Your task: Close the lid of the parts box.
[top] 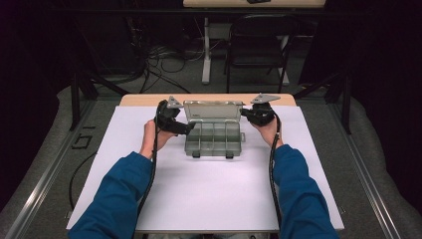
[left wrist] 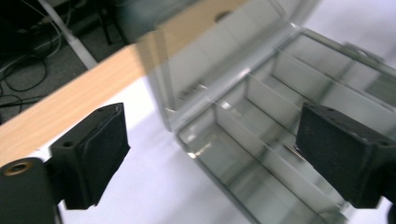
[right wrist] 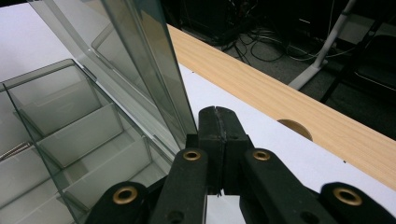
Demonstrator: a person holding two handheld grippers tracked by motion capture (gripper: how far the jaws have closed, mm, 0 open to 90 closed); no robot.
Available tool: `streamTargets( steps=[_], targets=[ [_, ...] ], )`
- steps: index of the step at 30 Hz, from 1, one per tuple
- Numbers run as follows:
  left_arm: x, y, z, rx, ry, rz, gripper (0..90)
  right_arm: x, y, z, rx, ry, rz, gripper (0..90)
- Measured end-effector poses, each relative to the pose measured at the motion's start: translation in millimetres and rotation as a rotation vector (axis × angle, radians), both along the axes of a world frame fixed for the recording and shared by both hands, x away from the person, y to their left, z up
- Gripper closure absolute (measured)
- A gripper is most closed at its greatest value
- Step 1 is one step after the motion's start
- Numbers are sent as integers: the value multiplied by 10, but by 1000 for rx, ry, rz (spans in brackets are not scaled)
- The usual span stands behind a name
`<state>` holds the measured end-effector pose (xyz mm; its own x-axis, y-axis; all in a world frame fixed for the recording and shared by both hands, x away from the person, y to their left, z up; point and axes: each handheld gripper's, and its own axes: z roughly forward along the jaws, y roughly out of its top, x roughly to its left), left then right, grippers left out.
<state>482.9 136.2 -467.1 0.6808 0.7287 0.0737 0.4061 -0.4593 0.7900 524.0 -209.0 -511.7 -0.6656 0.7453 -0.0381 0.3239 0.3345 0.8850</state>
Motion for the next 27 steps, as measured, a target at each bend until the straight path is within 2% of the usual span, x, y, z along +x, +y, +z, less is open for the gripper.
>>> streamTargets(
  steps=[2,6,8,11,12,18,20,22,27],
  targets=[
    [72,40,3,-15,10,-31,220,1,4,-1,0,0,-4,900],
    [149,28,-18,12,-11,-60,328,4,7,-2,-11,0,-4,900],
    [171,20,-9,3,-16,-78,386,5,9,-4,-14,1,-5,900],
    [186,-4,-2,12,-54,-92,474,9,12,-6,-18,1,-2,900],
    [186,-16,-4,28,-66,-89,484,8,14,-4,-20,1,-2,900],
    [199,-1,-19,34,-88,-85,595,-4,15,23,-37,13,-16,857],
    [197,-11,-19,47,-79,-99,611,-10,12,37,-47,15,-23,795],
    [190,-35,-22,55,-88,-101,616,-26,-7,72,-63,25,-35,726],
    [190,-40,-27,59,-95,-100,641,-141,-148,231,-75,29,-57,563]
  ],
)
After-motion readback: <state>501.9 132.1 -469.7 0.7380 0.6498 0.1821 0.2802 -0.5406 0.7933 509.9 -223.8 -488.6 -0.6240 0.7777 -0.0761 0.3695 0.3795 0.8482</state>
